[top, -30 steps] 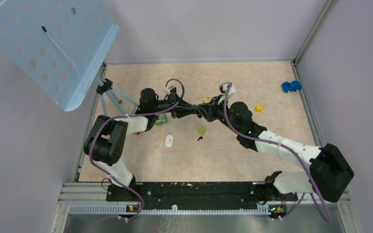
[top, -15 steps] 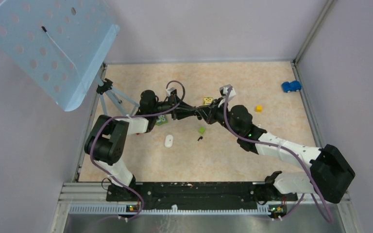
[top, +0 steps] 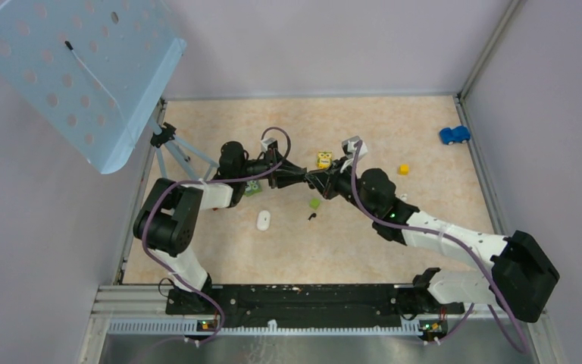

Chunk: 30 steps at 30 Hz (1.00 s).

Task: Insert the wireless bluetooth earbuds into the charging case
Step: Insert the left earbud into the left side groove of the charging case.

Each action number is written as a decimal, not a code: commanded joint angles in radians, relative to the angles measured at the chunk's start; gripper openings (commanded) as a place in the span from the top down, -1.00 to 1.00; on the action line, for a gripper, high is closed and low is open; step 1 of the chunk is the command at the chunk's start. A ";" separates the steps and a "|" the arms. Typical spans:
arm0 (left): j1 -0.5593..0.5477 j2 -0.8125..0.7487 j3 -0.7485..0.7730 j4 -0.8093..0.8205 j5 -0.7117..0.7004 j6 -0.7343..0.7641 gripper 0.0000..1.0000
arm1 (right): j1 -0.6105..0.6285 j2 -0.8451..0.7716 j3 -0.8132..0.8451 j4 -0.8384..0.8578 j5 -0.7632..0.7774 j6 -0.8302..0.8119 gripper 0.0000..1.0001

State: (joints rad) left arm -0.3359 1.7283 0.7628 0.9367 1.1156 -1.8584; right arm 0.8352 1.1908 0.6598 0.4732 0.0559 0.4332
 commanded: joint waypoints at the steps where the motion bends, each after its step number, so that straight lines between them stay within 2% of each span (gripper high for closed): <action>1: 0.004 0.008 0.021 0.076 -0.045 -0.012 1.00 | 0.035 -0.028 -0.019 -0.034 -0.051 -0.011 1.00; 11: 0.004 0.013 0.025 0.083 -0.040 -0.010 1.00 | 0.035 -0.009 -0.022 -0.077 0.012 -0.040 0.98; 15: 0.005 0.014 0.026 0.088 -0.037 -0.010 1.00 | 0.036 -0.003 -0.019 -0.085 0.023 -0.039 0.81; 20: 0.004 0.016 0.024 0.094 -0.035 -0.011 1.00 | 0.036 0.006 -0.011 -0.084 0.019 -0.040 0.68; 27: 0.005 0.020 0.024 0.101 -0.030 -0.013 1.00 | 0.035 0.014 0.001 -0.086 0.007 -0.039 0.62; 30: 0.005 0.021 0.021 0.100 -0.030 -0.013 1.00 | 0.036 0.012 0.001 -0.083 0.003 -0.033 0.51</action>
State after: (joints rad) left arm -0.3367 1.7439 0.7628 0.9390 1.1072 -1.8580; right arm 0.8490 1.1870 0.6525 0.4412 0.0902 0.4034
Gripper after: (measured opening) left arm 0.264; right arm 0.215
